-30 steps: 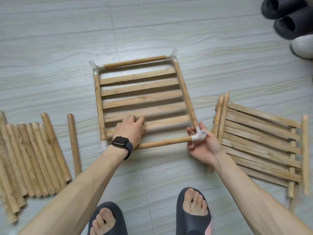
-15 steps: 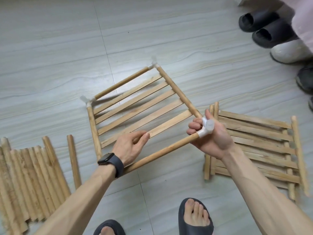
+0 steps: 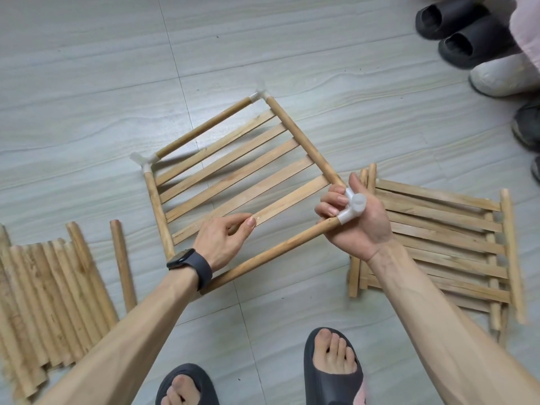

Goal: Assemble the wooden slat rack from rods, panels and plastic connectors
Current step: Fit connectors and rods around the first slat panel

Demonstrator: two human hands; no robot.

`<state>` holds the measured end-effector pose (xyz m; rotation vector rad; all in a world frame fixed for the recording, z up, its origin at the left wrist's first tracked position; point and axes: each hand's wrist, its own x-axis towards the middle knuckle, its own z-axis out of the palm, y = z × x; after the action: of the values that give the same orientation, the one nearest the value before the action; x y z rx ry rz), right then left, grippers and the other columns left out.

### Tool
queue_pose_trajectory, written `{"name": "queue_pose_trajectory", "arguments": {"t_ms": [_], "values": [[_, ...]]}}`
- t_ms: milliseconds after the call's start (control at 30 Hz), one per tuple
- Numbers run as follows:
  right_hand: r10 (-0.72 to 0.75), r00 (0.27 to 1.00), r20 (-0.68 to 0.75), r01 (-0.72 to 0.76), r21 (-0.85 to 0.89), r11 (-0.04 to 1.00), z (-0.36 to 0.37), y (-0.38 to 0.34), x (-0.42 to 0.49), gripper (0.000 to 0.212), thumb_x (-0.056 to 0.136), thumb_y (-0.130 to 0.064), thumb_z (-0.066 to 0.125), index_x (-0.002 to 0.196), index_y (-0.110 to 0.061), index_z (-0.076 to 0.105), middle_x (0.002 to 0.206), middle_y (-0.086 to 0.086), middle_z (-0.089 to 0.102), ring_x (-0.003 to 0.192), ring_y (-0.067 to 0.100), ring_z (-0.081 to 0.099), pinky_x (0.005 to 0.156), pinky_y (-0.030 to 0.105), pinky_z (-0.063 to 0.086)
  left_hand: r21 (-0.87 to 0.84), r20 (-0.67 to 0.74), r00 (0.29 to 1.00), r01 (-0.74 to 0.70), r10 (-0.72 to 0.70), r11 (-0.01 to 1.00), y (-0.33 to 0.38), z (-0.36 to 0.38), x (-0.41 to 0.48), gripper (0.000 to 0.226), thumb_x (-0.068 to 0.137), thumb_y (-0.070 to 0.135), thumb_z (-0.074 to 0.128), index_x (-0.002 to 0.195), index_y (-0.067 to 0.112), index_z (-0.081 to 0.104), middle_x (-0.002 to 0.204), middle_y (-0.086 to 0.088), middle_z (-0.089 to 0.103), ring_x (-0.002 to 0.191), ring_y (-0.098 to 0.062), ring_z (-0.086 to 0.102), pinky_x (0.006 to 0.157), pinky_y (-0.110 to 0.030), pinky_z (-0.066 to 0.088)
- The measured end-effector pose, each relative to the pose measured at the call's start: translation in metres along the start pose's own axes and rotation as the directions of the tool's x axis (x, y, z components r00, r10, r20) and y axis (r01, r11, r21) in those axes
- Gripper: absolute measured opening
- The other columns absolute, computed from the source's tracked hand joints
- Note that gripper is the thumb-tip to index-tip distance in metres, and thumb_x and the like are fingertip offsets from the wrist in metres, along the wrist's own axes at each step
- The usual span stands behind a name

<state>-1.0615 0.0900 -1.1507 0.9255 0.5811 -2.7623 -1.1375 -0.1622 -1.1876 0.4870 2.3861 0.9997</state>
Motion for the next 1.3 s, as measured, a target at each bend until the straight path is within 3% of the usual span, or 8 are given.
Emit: {"name": "queue_pose_trajectory", "arguments": {"t_ms": [333,500,567,633,700,800,967,1300], "values": [[-0.028,0.976,-0.216,0.008,-0.091,0.996,-0.011,0.004,0.020,0.043,0.093,-0.058,0.059,0.075,-0.019,0.061,0.063,-0.006,0.054,0.051,0.010,0.048,0.054,0.021,0.033,0.043,0.090,0.995,0.028,-0.031,0.999,-0.002,0.003,-0.003,0.070,0.090,0.073,0.039,0.139,0.026,0.055,0.113,0.006,0.061,0.103,-0.013,0.056,0.075,-0.016,0.038],[-0.128,0.877,-0.463,-0.106,-0.447,0.888,-0.038,0.025,0.025,0.069,0.103,-0.063,0.028,0.099,-0.012,0.075,0.104,0.004,0.073,0.069,0.012,0.060,0.056,0.025,0.043,0.587,0.202,0.976,-0.056,-0.080,0.808,-0.019,0.014,-0.010,0.111,0.058,0.091,0.051,0.147,0.031,0.022,0.114,-0.001,0.045,0.099,-0.022,0.045,0.086,-0.037,0.041],[-0.505,0.751,-0.425,-0.038,-0.792,0.609,-0.041,0.027,0.016,0.060,0.105,-0.061,0.026,0.109,-0.015,0.066,0.120,0.005,0.067,0.093,0.020,0.064,0.078,0.030,0.052,0.643,0.203,0.975,-0.068,-0.084,0.763,-0.030,0.017,-0.014,0.101,0.060,0.064,0.067,0.144,0.027,0.025,0.117,-0.003,0.046,0.104,-0.025,0.045,0.089,-0.038,0.040],[-0.799,0.600,0.038,0.082,-0.997,0.015,-0.035,0.033,0.003,0.054,0.099,-0.066,0.035,0.115,-0.021,0.059,0.119,-0.003,0.061,0.112,0.020,0.058,0.097,0.024,0.044,0.661,0.181,0.981,-0.066,-0.074,0.747,-0.037,0.015,-0.016,0.089,0.060,0.050,0.067,0.138,0.025,0.030,0.120,-0.003,0.048,0.106,-0.026,0.047,0.089,-0.038,0.042],[-0.509,0.700,0.501,0.134,-0.792,-0.596,-0.024,0.045,-0.006,0.071,0.089,-0.074,0.049,0.133,-0.018,0.052,0.134,0.001,0.053,0.127,0.020,0.048,0.107,0.028,0.035,0.655,0.174,0.984,-0.083,-0.044,0.751,-0.039,0.011,-0.017,0.086,0.061,0.047,0.065,0.138,0.024,0.032,0.121,-0.003,0.050,0.105,-0.026,0.049,0.087,-0.038,0.044],[-0.005,0.960,0.278,0.098,-0.356,-0.929,-0.012,0.057,0.005,0.108,0.079,-0.069,0.064,0.159,-0.019,0.014,0.165,0.006,0.018,0.152,0.025,0.018,0.121,0.048,0.019,0.650,0.187,0.982,-0.143,0.026,0.747,-0.042,0.002,-0.023,0.088,0.062,0.047,0.062,0.141,0.023,0.030,0.120,0.000,0.051,0.101,-0.024,0.050,0.084,-0.035,0.044],[0.101,0.987,0.125,0.115,-0.115,-0.987,-0.002,0.051,0.023,0.101,0.083,-0.029,0.064,0.160,-0.012,0.002,0.157,0.001,0.025,0.143,0.021,0.027,0.105,0.038,0.035,0.751,0.253,0.966,-0.227,0.048,0.620,-0.059,-0.020,-0.038,0.093,0.062,0.044,0.061,0.145,0.024,0.026,0.131,0.001,0.052,0.110,-0.025,0.053,0.096,-0.038,0.039],[0.106,0.994,-0.038,0.107,0.037,-0.994,-0.010,0.068,0.031,0.082,0.091,-0.023,0.048,0.157,-0.002,0.005,0.159,0.013,0.024,0.156,0.033,-0.011,0.121,0.063,0.001,0.949,0.222,0.955,-0.165,-0.198,0.269,-0.107,-0.061,-0.063,0.081,0.082,0.034,0.057,0.149,0.009,0.020,0.138,-0.007,0.052,0.149,-0.029,0.014,0.115,-0.065,-0.009]]}}
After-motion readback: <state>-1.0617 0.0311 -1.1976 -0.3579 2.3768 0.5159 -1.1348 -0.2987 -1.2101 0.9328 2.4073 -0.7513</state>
